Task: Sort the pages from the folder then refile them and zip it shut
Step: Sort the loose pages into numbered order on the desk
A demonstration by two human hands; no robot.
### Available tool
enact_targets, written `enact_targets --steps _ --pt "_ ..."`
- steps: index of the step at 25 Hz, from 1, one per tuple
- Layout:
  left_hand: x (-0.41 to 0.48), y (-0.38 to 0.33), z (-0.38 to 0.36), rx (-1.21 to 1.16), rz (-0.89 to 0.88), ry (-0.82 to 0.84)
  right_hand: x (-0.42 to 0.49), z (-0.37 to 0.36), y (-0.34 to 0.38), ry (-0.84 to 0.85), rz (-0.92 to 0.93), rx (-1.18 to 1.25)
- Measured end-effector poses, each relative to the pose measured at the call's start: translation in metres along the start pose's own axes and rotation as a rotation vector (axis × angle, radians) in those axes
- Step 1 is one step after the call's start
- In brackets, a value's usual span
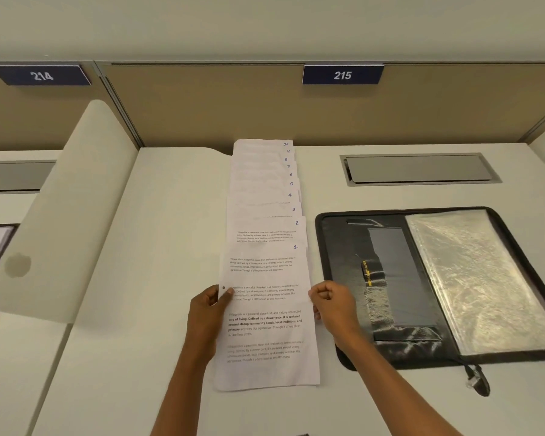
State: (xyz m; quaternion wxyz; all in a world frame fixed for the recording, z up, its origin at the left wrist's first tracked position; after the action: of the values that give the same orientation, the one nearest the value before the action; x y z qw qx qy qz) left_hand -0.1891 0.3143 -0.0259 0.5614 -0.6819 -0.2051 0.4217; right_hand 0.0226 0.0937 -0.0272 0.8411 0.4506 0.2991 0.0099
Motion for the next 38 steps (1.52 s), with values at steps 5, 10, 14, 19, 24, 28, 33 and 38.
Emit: enact_targets --steps 5,10,14,19,24,28,33,38 --pt "0.007 -0.013 0.006 0.347 -0.136 -0.117 0.011 0.004 -0.006 -0.064 0.026 -0.044" --pt "0.011 -0.012 0.012 0.440 -0.155 -0.202 0.017 0.003 -0.001 -0.102 0.088 -0.122" --pt "0.010 -0.018 0.012 0.497 -0.211 -0.225 0.019 0.001 -0.001 -0.122 0.109 -0.154" --pt "0.013 -0.013 0.016 0.743 -0.255 -0.249 0.019 0.003 -0.001 -0.157 0.095 -0.139" --pt "0.013 -0.005 0.015 0.765 -0.232 -0.204 0.012 0.004 0.004 -0.205 0.144 -0.148" --pt "0.015 0.000 0.010 0.777 -0.235 -0.172 0.010 -0.007 0.005 -0.161 0.167 -0.214" --pt "0.011 -0.001 0.005 0.726 -0.234 -0.160 0.011 -0.011 0.003 -0.139 0.175 -0.230" --pt "0.004 -0.001 0.008 0.684 -0.226 -0.171 0.012 -0.006 -0.003 -0.162 0.185 -0.227"
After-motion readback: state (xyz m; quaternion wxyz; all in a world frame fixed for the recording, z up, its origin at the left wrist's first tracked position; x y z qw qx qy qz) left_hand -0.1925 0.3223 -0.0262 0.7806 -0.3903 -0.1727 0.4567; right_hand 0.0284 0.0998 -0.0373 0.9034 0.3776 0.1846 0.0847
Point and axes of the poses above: each hand's wrist, its own x-axis towards the middle knuckle, its own z-axis out of the back of the hand, y = z × x, the point moved 10 cm from there along x, towards the middle knuckle, and after that the axes turned 8 degrees about -z, right-handed, at the moved point
